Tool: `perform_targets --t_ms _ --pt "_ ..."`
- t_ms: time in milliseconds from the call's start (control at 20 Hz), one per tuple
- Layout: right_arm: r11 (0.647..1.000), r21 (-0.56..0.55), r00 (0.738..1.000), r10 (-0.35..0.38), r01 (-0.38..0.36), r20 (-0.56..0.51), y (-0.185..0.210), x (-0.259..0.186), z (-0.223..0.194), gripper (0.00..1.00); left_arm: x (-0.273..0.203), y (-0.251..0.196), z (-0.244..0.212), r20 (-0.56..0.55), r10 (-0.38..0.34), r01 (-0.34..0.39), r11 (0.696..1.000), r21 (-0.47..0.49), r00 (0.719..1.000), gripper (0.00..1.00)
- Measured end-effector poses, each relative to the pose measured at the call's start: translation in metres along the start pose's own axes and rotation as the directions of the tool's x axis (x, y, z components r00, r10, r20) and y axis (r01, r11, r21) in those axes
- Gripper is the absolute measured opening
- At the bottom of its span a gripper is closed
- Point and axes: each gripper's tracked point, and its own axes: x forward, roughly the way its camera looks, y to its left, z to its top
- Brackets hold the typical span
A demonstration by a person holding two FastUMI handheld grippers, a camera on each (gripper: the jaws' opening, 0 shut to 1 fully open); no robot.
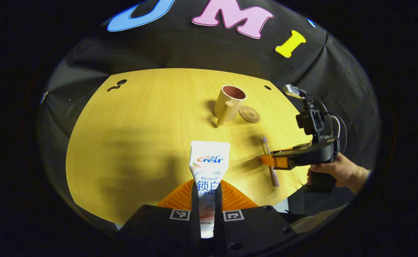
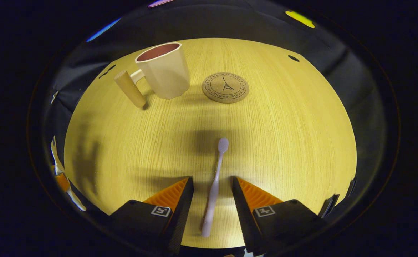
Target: Put the toothbrush and toothpaste on the desktop into the cup, then pick up the cup and place it on the coaster on the desktop.
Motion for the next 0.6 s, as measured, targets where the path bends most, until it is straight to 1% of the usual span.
perform_targets --t_ms 50,150,200,300,400,500,550,600 --pt "1.0 0.016 1.0 -0.009 0.009 0.001 -0.001 0.001 -0.003 0.43 -0.001 0.0 -0.002 -0.001 -0.001 0.001 1.0 -0.001 1.0 0.19" --pt "0.998 0.066 1.0 -0.018 0.018 -0.002 -0.002 0.0 -0.004 0.13 0.0 0.0 -0.004 0.0 -0.004 0.004 1.0 -0.009 1.0 0.19" --pt "0.998 0.068 1.0 -0.017 0.017 -0.003 -0.001 0.0 -0.005 0.12 0.001 -0.002 -0.003 0.003 -0.006 0.006 1.0 -0.012 1.0 0.19" --pt "0.998 0.065 1.0 -0.008 0.008 0.005 -0.001 -0.003 -0.005 0.06 0.002 -0.005 -0.002 0.014 -0.01 0.01 1.0 -0.015 1.0 0.19" --pt "0.996 0.084 0.999 0.011 -0.015 0.039 -0.002 -0.001 -0.006 0.06 0.002 -0.01 0.003 0.033 -0.016 0.017 1.0 -0.017 0.999 0.19" --pt "0.989 0.121 0.991 0.066 -0.08 0.115 0.002 -0.007 0.001 0.06 -0.001 -0.017 0.011 0.062 -0.024 0.026 0.999 -0.024 0.998 0.19" --pt "0.985 0.127 0.98 0.094 -0.117 0.173 0.003 -0.014 0.007 0.06 -0.003 -0.021 0.017 0.081 -0.028 0.03 0.999 -0.027 0.996 0.19" --pt "0.983 0.12 0.968 0.109 -0.139 0.227 0.001 -0.02 0.014 0.06 -0.005 -0.023 0.026 0.103 -0.032 0.035 0.999 -0.028 0.994 0.19"
